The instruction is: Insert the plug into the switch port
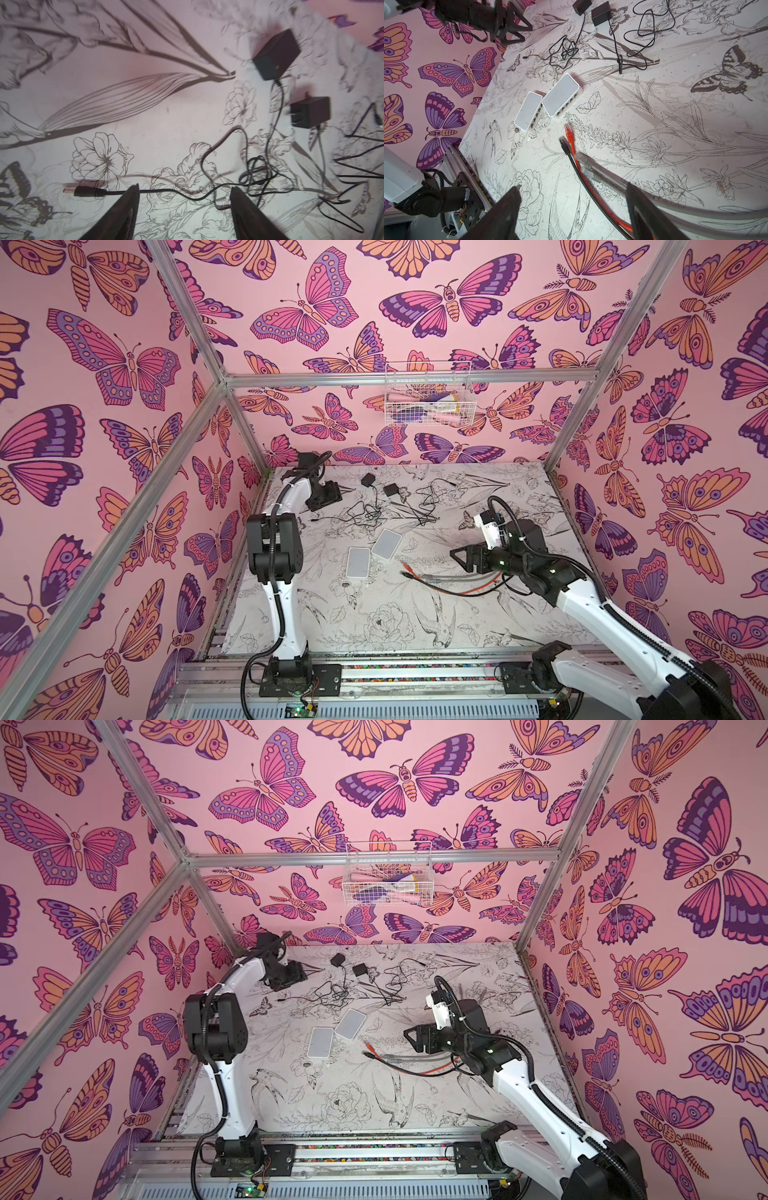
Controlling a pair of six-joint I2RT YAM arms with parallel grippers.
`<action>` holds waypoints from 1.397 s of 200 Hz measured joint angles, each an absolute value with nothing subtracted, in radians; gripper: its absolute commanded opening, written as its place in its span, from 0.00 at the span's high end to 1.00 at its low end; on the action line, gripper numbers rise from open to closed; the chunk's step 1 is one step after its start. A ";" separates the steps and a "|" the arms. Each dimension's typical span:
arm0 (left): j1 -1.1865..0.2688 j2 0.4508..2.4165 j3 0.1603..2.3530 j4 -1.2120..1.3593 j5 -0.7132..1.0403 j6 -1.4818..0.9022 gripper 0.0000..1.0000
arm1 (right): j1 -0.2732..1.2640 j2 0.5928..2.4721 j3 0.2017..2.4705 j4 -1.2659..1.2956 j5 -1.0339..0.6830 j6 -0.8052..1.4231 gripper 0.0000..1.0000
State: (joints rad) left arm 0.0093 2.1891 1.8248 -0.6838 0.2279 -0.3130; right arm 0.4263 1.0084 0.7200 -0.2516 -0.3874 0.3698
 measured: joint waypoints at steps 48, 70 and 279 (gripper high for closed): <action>0.019 2.228 1.842 -0.734 0.209 -0.281 0.29 | 0.426 0.990 0.711 -0.252 -0.386 0.373 0.19; 0.021 2.254 1.894 -0.758 0.202 -0.255 0.28 | 0.427 0.982 0.697 -0.257 -0.386 0.377 0.19; -0.182 1.990 1.379 -0.572 0.397 -0.387 0.29 | 0.498 0.929 0.681 -0.307 -0.358 0.423 0.21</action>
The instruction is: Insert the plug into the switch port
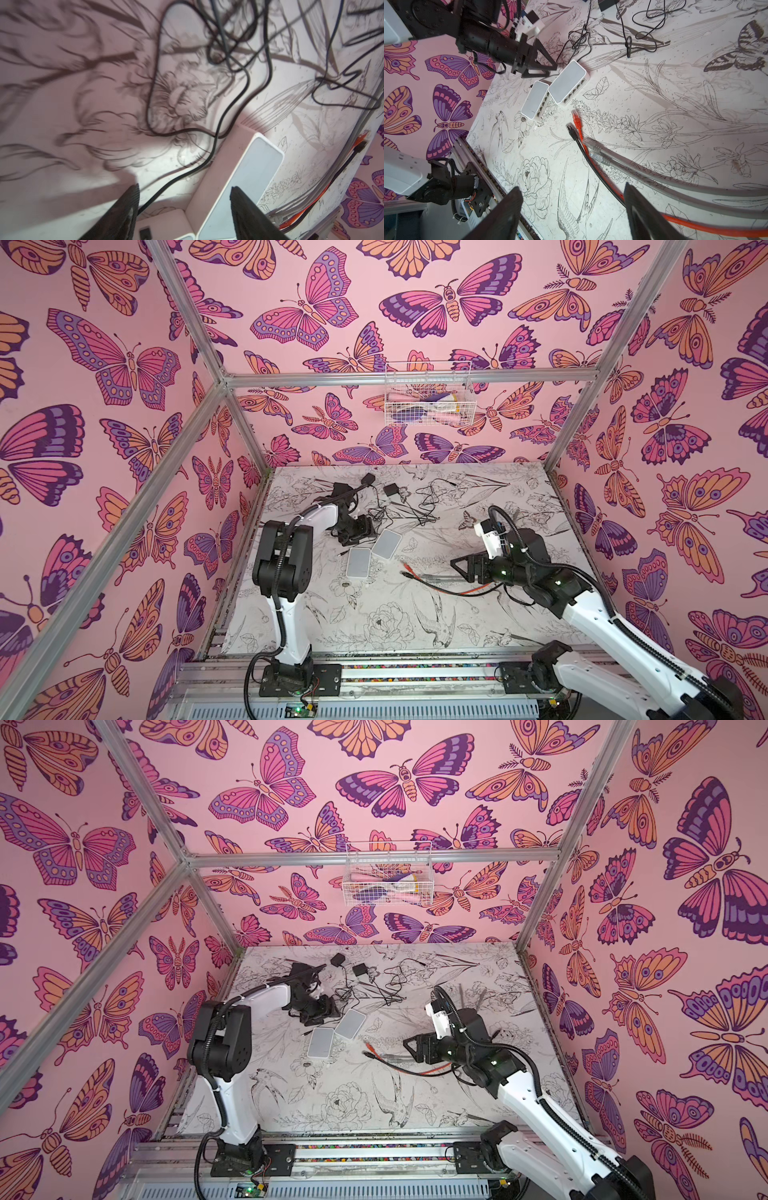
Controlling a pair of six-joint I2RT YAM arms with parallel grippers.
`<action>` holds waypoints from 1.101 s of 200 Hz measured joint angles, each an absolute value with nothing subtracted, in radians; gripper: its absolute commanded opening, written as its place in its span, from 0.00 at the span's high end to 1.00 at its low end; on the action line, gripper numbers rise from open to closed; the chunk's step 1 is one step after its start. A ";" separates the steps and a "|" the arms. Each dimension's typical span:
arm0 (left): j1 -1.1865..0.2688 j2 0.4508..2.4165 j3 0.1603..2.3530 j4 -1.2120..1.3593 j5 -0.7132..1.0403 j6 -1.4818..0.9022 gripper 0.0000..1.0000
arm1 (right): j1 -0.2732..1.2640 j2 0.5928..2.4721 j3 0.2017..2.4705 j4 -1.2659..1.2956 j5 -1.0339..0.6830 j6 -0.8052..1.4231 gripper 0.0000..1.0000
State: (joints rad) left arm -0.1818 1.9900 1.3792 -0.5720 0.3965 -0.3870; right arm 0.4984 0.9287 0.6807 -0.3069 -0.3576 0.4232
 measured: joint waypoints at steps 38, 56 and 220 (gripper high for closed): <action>-0.124 1.970 1.408 -0.596 0.322 -0.344 0.29 | 0.524 0.979 0.681 -0.286 -0.348 0.432 0.21; -0.148 1.970 1.421 -0.623 0.286 -0.305 0.29 | 0.532 1.008 0.682 -0.276 -0.343 0.439 0.21; -0.289 2.015 1.446 -0.738 0.101 -0.102 0.48 | 0.558 0.993 0.689 -0.265 -0.330 0.438 0.21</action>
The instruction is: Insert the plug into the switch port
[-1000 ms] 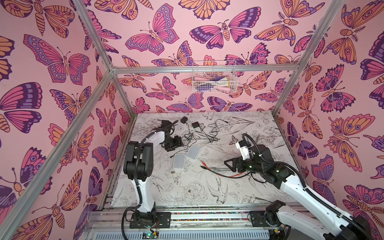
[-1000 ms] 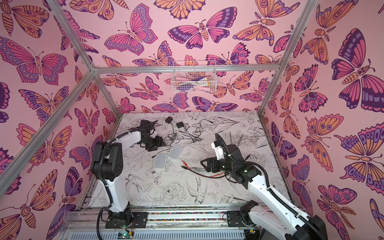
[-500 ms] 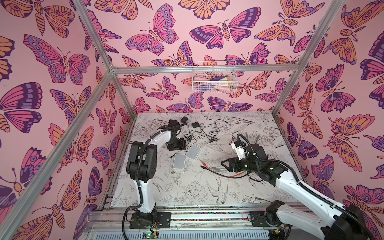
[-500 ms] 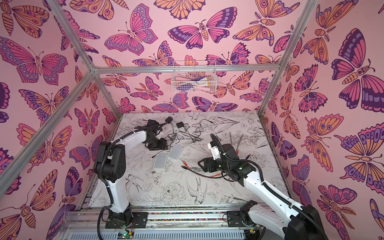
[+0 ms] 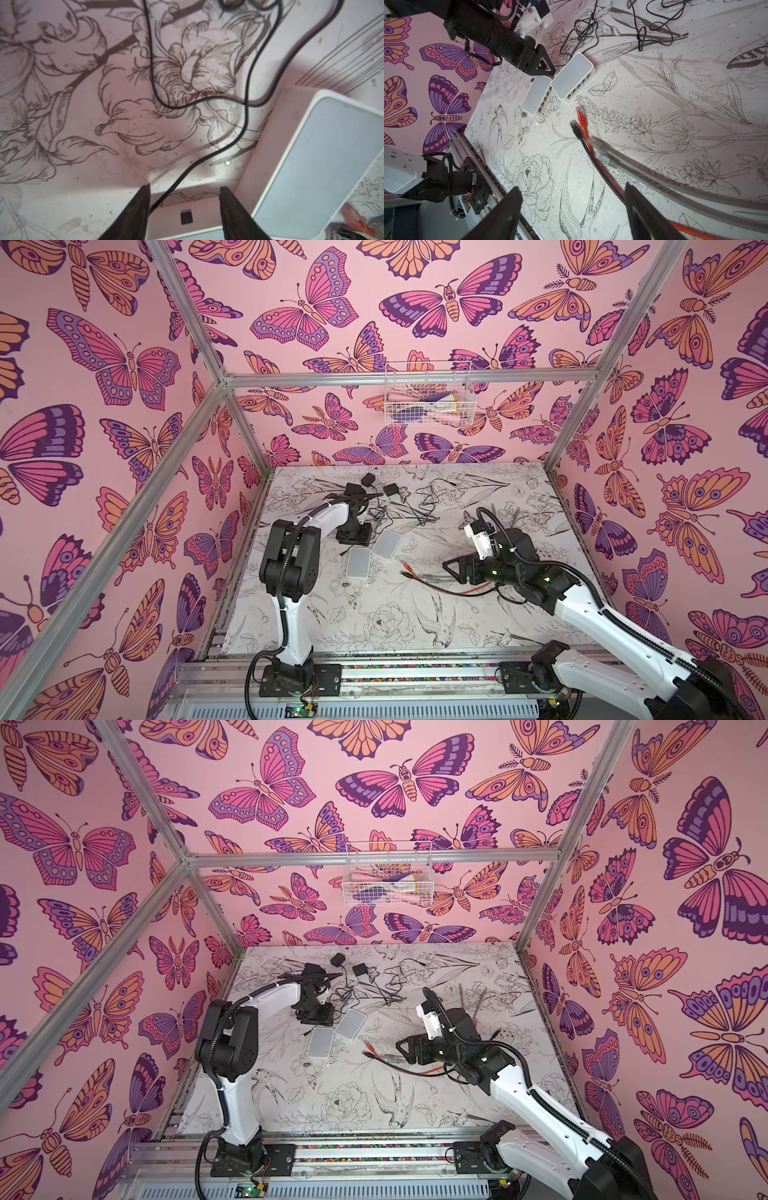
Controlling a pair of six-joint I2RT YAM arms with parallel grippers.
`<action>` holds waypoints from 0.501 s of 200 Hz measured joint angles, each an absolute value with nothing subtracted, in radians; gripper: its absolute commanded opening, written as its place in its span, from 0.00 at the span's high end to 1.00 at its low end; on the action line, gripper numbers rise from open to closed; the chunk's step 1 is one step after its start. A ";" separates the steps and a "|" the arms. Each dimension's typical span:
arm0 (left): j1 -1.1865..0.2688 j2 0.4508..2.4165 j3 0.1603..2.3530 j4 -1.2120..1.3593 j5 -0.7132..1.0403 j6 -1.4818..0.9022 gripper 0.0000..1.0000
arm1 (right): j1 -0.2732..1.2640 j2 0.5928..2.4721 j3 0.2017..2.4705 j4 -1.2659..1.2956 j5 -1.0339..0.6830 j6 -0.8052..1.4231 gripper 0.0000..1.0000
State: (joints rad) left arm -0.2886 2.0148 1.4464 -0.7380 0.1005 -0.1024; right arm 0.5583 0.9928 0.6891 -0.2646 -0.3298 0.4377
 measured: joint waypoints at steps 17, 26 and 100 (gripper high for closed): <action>-0.293 2.018 1.447 -0.739 0.084 -0.097 0.54 | 0.558 0.993 0.689 -0.265 -0.330 0.438 0.21; -0.294 2.025 1.448 -0.741 0.072 -0.093 0.59 | 0.558 0.993 0.689 -0.265 -0.330 0.438 0.21; -0.310 2.083 1.512 -0.798 -0.072 -0.076 0.99 | 0.558 0.983 0.689 -0.266 -0.310 0.435 0.21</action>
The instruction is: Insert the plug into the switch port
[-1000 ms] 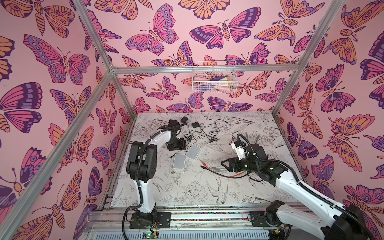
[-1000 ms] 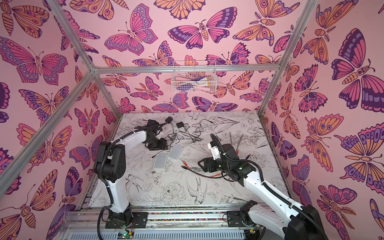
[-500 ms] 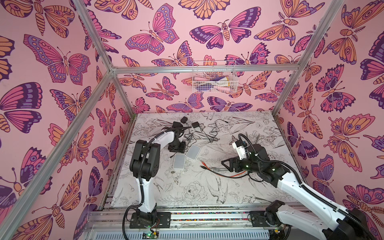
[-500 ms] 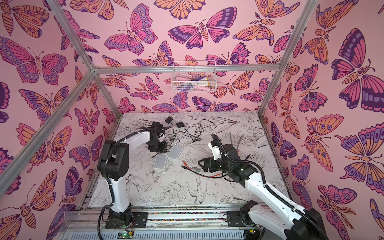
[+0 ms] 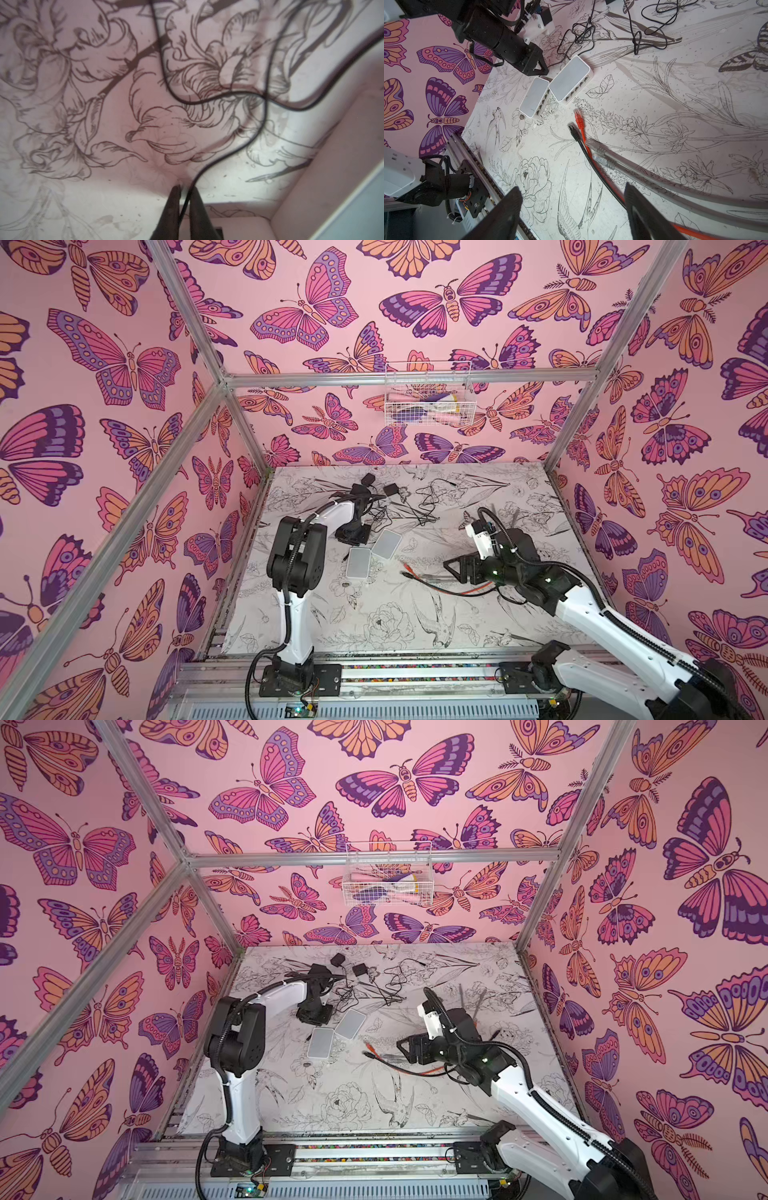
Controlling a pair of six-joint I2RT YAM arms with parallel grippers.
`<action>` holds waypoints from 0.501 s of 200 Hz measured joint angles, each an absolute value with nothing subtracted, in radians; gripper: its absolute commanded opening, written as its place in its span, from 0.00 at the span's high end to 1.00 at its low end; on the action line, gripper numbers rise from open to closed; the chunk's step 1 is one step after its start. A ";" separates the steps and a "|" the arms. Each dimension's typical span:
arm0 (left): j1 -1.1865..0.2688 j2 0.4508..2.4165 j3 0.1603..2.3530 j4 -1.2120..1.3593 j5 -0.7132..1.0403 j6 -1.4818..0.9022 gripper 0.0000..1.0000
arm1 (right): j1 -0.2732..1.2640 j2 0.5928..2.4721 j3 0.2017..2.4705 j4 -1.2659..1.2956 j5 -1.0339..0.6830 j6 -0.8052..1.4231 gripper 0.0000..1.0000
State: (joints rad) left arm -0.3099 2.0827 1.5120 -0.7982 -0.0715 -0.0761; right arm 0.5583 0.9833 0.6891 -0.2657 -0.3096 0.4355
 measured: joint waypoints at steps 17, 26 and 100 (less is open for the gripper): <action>-0.309 2.089 1.528 -0.814 -0.075 -0.067 1.00 | 0.558 0.983 0.689 -0.266 -0.307 0.434 0.21; -0.308 2.093 1.541 -0.826 -0.075 -0.066 1.00 | 0.558 0.983 0.689 -0.266 -0.307 0.434 0.21; -0.289 1.926 1.721 -0.847 0.031 -0.088 1.00 | 0.558 0.926 0.689 -0.273 -0.350 0.433 0.21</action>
State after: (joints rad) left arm -0.2890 1.9263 1.7206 -0.8467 0.0307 -0.0883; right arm 0.5583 0.9257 0.6891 -0.2726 -0.3496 0.4328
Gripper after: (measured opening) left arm 0.046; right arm 0.787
